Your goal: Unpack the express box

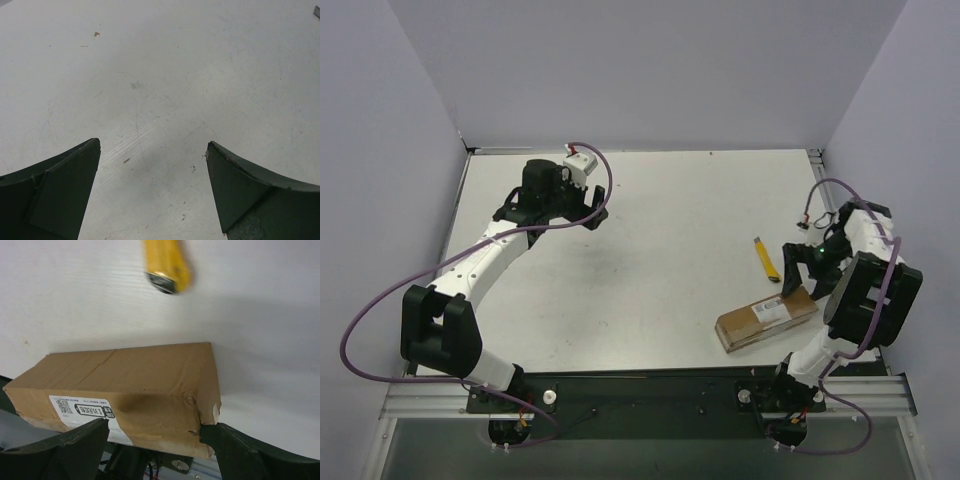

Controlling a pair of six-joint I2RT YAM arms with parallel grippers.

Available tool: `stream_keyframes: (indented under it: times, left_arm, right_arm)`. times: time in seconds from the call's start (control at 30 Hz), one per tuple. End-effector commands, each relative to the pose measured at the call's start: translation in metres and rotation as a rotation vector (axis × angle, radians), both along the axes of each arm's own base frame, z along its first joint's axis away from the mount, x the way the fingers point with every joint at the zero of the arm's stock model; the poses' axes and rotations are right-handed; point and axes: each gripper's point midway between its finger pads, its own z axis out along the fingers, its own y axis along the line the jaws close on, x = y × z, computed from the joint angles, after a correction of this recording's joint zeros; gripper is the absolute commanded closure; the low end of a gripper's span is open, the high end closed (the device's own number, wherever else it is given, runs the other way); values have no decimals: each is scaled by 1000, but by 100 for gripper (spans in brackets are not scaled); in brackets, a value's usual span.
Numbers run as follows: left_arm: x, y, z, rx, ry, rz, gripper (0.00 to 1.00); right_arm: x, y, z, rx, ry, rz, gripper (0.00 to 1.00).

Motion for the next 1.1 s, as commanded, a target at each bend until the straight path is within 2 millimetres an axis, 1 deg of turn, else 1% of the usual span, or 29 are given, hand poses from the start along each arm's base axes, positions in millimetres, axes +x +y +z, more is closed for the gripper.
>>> stream_keyframes:
  times: [0.0, 0.03, 0.1, 0.13, 0.17, 0.2, 0.23, 0.27, 0.33, 0.37, 0.4, 0.43, 0.47, 0.5, 0.53, 0.57, 0.6, 0.63, 0.7, 0.73, 0.77, 0.8, 0.83, 0.9, 0.93, 1.07]
  left_arm:
    - [7, -2, 26, -7, -72, -6, 4]
    - [6, -1, 24, -3, -71, -6, 4]
    - [5, 0, 24, 1, -71, -5, 4]
    - [3, 1, 22, 5, -68, -3, 4]
    - [2, 1, 23, 5, -72, -3, 4]
    - [0, 2, 23, 12, -70, -6, 4]
    - [-1, 3, 22, 17, -68, -7, 4]
    - [-3, 4, 21, 22, -66, -8, 4]
    - [-9, 7, 17, 41, -50, -12, 4]
    - [-12, 9, 19, 46, -49, -11, 4]
    - [-16, 11, 16, 59, -39, -16, 4]
    - [-19, 12, 14, 66, -35, -19, 4]
    - [-22, 14, 14, 71, -39, -23, 4]
    - [-26, 15, 8, 87, -30, -33, 4]
    - [-28, 16, 4, 91, -23, -37, 4]
    - [-29, 16, 4, 93, -26, -37, 4]
    - [-31, 16, -1, 95, -13, -39, 4]
    - [-31, 16, -2, 95, -12, -42, 4]
    - [-32, 16, -5, 96, -4, -44, 4]
    - [-32, 15, -6, 95, -1, -46, 5]
    - [-32, 14, -10, 94, 7, -52, 5]
    - [-31, 13, -10, 92, 7, -54, 5]
    - [-29, 12, -12, 93, 11, -55, 5]
    - [-26, 10, -12, 88, 9, -55, 5]
    - [-23, 10, -13, 89, 10, -55, 5]
    - [-19, 9, -11, 92, 10, -55, 5]
  right_arm:
    - [4, 73, 5, 115, 35, 197, 14]
    - [13, 94, 5, 105, 23, 308, 14]
    - [24, 118, 5, 101, 17, 406, 14]
    - [41, 128, 7, 96, -7, 450, 14]
    - [45, 152, 8, 93, -14, 544, 14]
    - [56, 164, 11, 87, -33, 573, 14]
    - [65, 173, 8, 81, -27, 600, 14]
    - [84, 193, 22, 73, -101, 656, 14]
    - [99, 206, 32, 69, -152, 683, 14]
    - [110, 212, 45, 68, -209, 689, 14]
    - [113, 212, 50, 69, -232, 688, 15]
    - [114, 211, 60, 70, -267, 677, 15]
    - [111, 207, 60, 66, -265, 664, 16]
    - [109, 196, 60, 59, -259, 625, 17]
    - [106, 190, 67, 51, -287, 600, 18]
    - [104, 179, 66, 30, -285, 560, 18]
    - [94, 162, 56, 19, -243, 507, 19]
    - [90, 153, 61, 9, -259, 479, 19]
    - [78, 136, 56, -14, -235, 460, 21]
    - [65, 126, 51, -24, -201, 451, 22]
    - [58, 121, 49, -33, -192, 487, 23]
    - [52, 120, 47, -32, -182, 506, 24]
    - [36, 119, 43, -16, -153, 528, 24]
    - [24, 120, 38, 0, -143, 564, 27]
    - [13, 121, 31, 13, -109, 571, 27]
    - [-6, 128, 16, 60, -18, 569, 28]
